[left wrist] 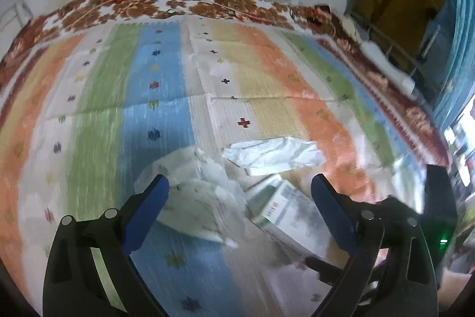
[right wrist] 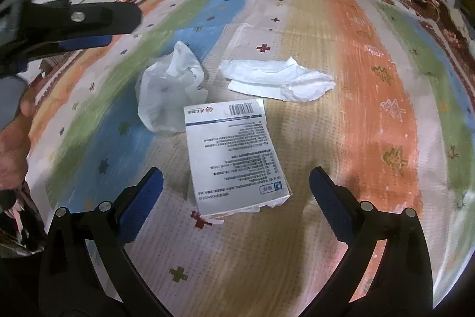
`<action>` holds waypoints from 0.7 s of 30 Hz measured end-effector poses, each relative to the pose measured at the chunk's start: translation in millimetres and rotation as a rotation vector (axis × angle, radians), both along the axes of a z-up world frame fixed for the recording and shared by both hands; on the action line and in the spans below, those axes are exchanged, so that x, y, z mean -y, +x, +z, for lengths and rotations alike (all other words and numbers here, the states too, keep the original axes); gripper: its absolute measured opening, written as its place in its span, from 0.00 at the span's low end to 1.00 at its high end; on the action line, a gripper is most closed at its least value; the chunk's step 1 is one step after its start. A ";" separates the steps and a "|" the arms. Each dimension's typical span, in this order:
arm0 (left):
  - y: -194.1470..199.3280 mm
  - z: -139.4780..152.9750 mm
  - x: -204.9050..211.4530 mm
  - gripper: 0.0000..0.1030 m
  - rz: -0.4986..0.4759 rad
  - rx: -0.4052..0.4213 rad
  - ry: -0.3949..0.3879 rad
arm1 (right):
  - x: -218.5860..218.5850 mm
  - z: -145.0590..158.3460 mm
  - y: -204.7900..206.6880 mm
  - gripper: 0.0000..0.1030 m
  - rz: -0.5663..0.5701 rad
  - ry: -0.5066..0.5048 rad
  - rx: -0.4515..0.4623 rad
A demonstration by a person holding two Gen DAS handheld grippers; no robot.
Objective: Collect trash
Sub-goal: 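Grasp the white medicine box with right tool while left tool grasps a white tissue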
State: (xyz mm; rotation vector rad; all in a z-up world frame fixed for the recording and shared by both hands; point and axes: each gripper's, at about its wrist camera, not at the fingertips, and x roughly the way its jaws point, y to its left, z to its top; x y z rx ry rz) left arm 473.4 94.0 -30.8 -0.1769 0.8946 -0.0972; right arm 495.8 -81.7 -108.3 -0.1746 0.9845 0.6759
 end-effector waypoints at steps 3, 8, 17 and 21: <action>19.9 -6.1 1.0 0.87 -0.053 -0.035 0.050 | -2.6 -5.5 3.9 0.91 0.003 0.009 -0.006; 52.1 -25.3 4.7 0.82 -0.178 -0.146 0.049 | -7.7 -10.9 9.2 0.90 0.034 0.041 -0.027; 87.4 -45.2 24.2 0.66 -0.291 -0.207 0.029 | -3.1 -20.1 16.5 0.89 0.041 0.094 -0.062; 93.4 -36.2 43.5 0.68 -0.364 -0.191 0.115 | 2.5 -23.3 20.3 0.88 0.039 0.098 -0.065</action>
